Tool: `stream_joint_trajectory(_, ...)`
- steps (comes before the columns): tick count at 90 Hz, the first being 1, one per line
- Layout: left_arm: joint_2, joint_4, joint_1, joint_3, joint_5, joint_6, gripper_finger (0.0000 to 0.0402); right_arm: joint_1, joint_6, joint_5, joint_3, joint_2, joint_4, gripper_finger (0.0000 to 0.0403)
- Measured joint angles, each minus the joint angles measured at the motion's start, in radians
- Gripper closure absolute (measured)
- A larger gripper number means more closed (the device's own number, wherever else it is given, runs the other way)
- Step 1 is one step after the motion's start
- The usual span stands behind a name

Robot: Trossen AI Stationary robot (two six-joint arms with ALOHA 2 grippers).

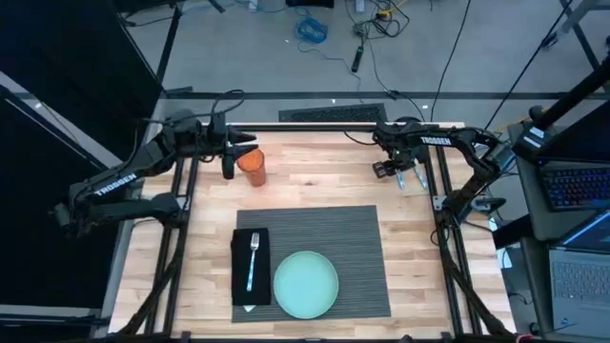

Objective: Set table place
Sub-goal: Put the white knife on the gray table mat

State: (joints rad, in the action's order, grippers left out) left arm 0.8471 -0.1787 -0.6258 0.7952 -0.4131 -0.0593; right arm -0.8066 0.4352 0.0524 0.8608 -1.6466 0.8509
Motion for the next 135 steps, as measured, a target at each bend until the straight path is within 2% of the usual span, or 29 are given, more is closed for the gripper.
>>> stream_joint_trajectory(11, 0.0, 0.001, 0.0, 0.0, 0.0, 0.0, 0.0297, 0.001, -0.001, -0.032, 0.0, 0.0, -0.001, 0.0362)
stream_joint_trajectory(16, 0.0, 0.002, 0.0, 0.0, 0.0, 0.0, 0.0297, 0.001, -0.009, -0.032, 0.0, 0.0, 0.001, 0.0384)
stream_joint_trajectory(34, 0.0, 0.005, 0.0, 0.0, 0.0, -0.003, 0.0297, 0.005, -0.005, -0.048, 0.028, 0.0, 0.05, 0.0394)
stream_joint_trajectory(46, 0.0, 0.006, 0.0, 0.0, 0.002, -0.003, 0.0297, 0.034, -0.004, -0.054, 0.11, 0.053, 0.09, 0.0397)
stream_joint_trajectory(68, 0.0, 0.006, 0.0, 0.0, 0.002, -0.003, 0.0297, 0.17, 0.105, -0.063, 0.247, 0.19, 0.3, 0.0397)
stream_joint_trajectory(86, 0.0, 0.008, 0.0, 0.0, 0.007, -0.012, 0.0297, 0.374, 0.367, -0.062, 0.276, 0.295, 0.379, 0.0401)
stream_joint_trajectory(100, 0.0, 0.013, 0.0, 0.0, 0.019, -0.036, 0.0297, 0.602, 0.66, -0.057, 0.276, 0.31, 0.369, 0.0401)
stream_joint_trajectory(119, 0.0, 0.016, 0.0, 0.0, 0.023, -0.079, 0.0297, 0.928, 1.065, -0.033, 0.276, 0.252, 0.255, 0.0401)
stream_joint_trajectory(135, 0.0, 0.016, 0.0, 0.0, 0.023, -0.079, 0.0297, 1.11, 1.327, -0.024, 0.276, 0.153, 0.133, 0.0401)
